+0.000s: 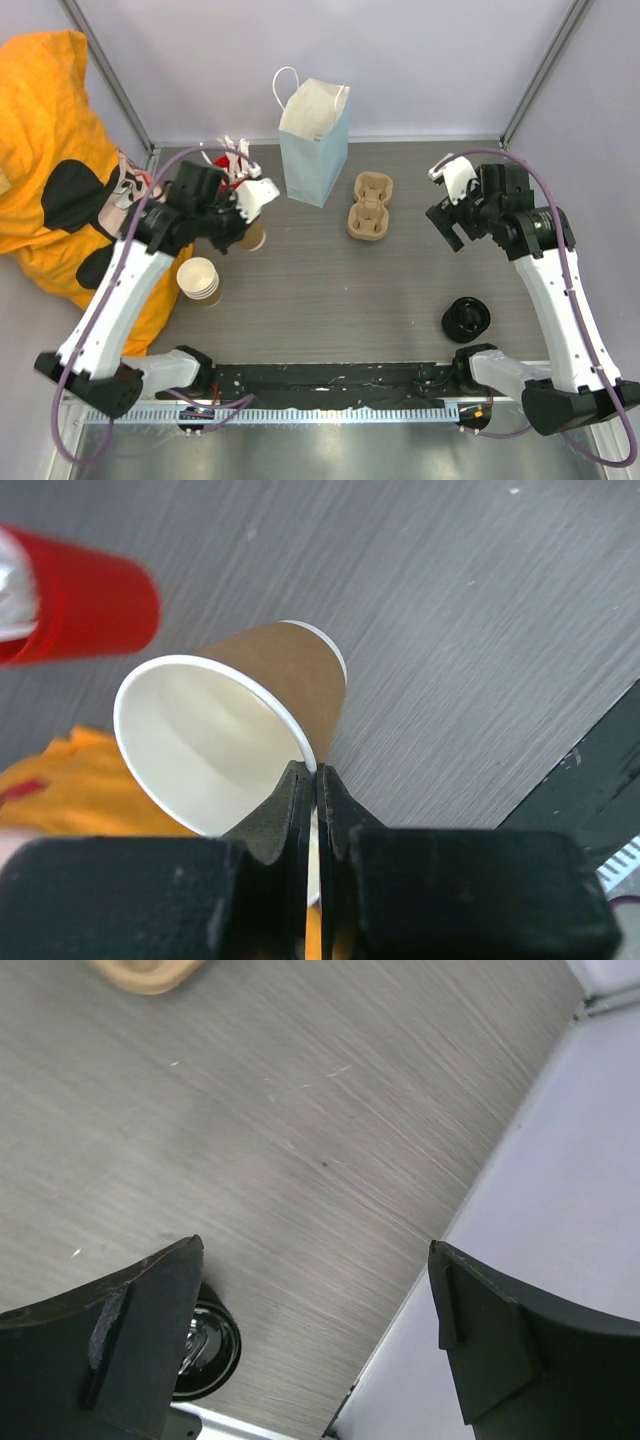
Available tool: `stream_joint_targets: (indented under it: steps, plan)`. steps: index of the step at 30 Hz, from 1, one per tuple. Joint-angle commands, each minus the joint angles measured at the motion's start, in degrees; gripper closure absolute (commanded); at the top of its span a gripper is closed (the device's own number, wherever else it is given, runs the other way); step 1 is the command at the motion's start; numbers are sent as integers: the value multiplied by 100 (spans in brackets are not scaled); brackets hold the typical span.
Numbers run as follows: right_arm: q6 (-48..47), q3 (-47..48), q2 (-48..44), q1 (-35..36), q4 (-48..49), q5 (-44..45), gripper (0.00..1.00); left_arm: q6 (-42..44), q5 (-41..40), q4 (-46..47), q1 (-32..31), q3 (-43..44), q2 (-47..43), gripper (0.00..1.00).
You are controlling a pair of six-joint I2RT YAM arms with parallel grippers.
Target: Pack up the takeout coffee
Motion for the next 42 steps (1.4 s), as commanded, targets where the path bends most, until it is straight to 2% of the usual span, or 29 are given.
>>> stream_joint_targets:
  steps: [1, 5, 13, 19, 25, 36, 42]
  plan:
    - [394, 298, 152, -138, 524, 682, 2, -412, 588, 819, -451, -92, 629, 96]
    - [491, 298, 232, -418, 630, 849, 2, -510, 62, 1890, -1198, -619, 876, 96]
    - [517, 62, 206, -762, 639, 1130, 1, -554, -958, 2525, -2454, -831, 1684, 97]
    - [359, -185, -14, -1236, 630, 1140, 0, -607, -1547, 2877, -3044, -1024, 2159, 97]
    - [-106, -404, -137, -1772, 227, 675, 0, -607, -1461, 2939, -3150, -1007, 2537, 95]
    - [-440, -791, -436, -1791, -99, 367, 0, -721, -1575, 3079, -3335, -1182, 2766, 90]
    - [-897, -897, -594, -1791, -678, 58, 2, -774, -1627, 3133, -3388, -1288, 2810, 89]
